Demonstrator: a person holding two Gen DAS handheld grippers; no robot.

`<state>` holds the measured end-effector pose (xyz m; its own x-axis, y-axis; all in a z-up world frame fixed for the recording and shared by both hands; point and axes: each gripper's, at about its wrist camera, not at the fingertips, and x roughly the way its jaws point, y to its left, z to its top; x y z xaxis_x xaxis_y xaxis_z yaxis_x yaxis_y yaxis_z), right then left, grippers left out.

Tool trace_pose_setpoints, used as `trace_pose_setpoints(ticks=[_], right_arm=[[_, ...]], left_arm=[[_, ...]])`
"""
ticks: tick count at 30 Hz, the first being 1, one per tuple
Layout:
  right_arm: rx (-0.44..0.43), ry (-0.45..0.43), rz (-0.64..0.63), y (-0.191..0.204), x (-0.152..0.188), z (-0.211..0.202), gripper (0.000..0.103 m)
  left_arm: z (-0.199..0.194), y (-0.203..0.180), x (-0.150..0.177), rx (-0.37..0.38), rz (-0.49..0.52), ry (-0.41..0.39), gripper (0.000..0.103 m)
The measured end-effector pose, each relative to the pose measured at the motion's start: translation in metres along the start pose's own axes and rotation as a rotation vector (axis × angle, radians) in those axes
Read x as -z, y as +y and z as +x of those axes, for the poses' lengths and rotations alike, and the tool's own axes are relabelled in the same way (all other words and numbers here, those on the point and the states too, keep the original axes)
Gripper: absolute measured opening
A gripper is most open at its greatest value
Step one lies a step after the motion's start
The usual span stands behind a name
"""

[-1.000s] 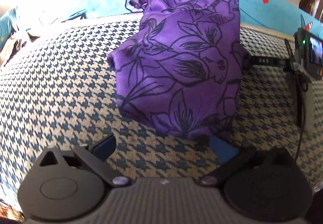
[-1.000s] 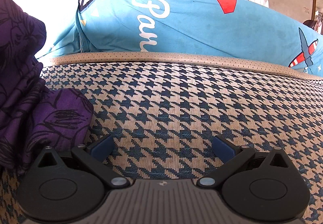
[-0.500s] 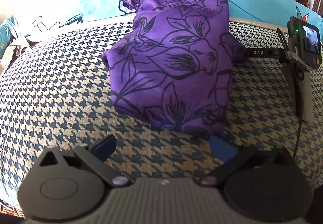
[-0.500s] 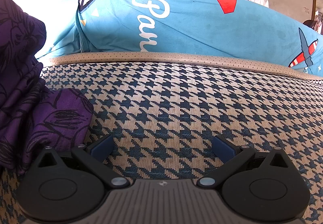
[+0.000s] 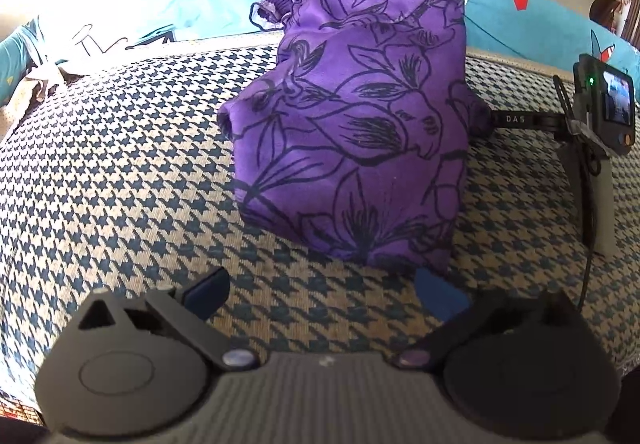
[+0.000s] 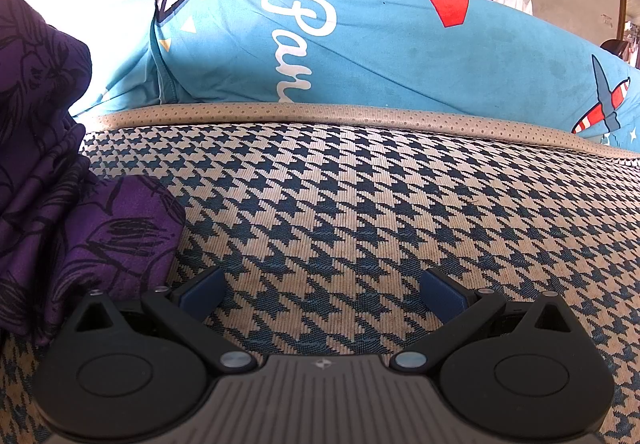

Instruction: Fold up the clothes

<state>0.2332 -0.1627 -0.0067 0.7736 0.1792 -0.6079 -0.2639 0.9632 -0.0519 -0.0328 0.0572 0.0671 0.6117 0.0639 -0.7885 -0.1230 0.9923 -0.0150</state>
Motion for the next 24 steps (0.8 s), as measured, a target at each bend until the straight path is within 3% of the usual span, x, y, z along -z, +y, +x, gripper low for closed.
trace_pose_setpoints(ticks=[24], right_arm=[[0.000, 0.000, 0.000, 0.0000, 0.0000, 0.0000, 0.103]], left_arm=[[0.0001, 0.0068, -0.0004, -0.013, 0.008, 0.001, 0.103]])
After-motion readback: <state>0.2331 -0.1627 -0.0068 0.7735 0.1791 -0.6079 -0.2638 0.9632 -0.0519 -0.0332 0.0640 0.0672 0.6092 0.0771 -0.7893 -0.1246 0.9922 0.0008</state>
